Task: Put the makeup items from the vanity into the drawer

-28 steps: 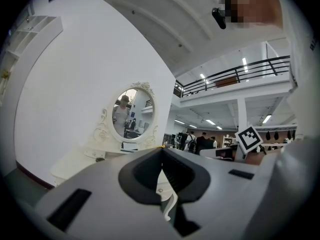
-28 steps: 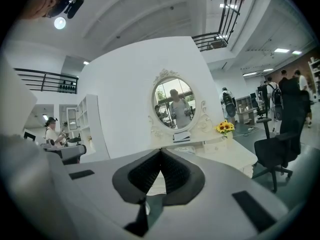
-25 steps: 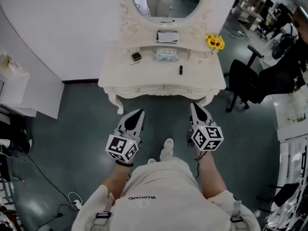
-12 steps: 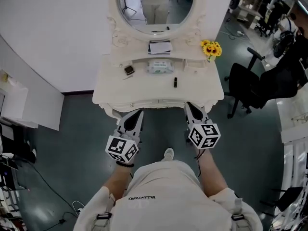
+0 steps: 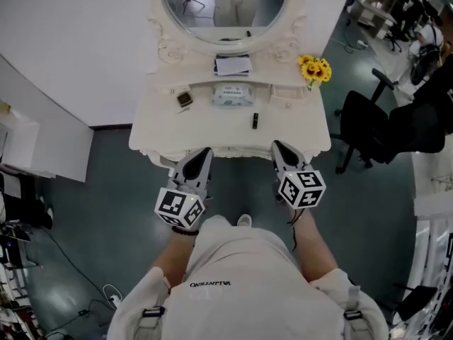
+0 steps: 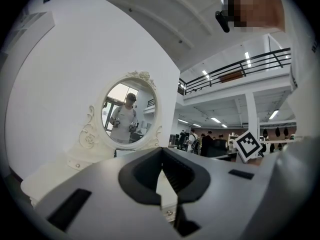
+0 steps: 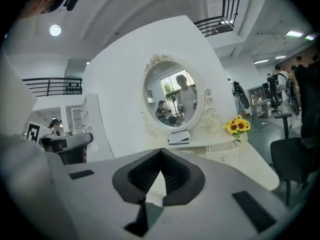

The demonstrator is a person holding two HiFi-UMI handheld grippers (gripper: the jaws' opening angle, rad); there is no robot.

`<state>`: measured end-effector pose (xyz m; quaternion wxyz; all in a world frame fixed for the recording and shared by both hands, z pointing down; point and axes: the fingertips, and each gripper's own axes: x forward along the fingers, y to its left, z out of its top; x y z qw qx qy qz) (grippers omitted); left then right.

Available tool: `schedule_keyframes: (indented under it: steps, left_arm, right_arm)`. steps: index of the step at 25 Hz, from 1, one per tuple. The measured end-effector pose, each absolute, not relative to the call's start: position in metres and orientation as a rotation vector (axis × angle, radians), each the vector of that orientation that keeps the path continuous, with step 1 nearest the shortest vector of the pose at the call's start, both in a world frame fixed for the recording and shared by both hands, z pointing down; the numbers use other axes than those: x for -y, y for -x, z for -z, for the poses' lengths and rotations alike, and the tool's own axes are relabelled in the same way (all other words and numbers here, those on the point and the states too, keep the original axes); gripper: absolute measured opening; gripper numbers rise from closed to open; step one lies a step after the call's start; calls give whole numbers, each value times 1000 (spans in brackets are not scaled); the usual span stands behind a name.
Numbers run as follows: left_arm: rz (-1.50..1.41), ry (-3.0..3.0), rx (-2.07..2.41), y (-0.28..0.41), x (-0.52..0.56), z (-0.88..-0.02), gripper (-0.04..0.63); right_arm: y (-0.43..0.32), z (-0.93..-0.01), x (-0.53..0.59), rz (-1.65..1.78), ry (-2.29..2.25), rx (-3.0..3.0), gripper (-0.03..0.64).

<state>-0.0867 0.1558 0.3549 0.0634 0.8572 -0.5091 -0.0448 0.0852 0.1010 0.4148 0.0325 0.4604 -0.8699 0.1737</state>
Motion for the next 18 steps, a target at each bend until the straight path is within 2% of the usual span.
schedule_keyframes:
  steps: [10, 18]
  left_arm:
    - [56, -2517, 1546, 104, -112, -381, -2]
    - [13, -2511, 1470, 111, -29, -402, -2]
  right_arm:
    - [-71, -450, -57, -623, -1365, 2605, 9]
    - [-68, -476, 8, -690, -1433, 2497, 9]
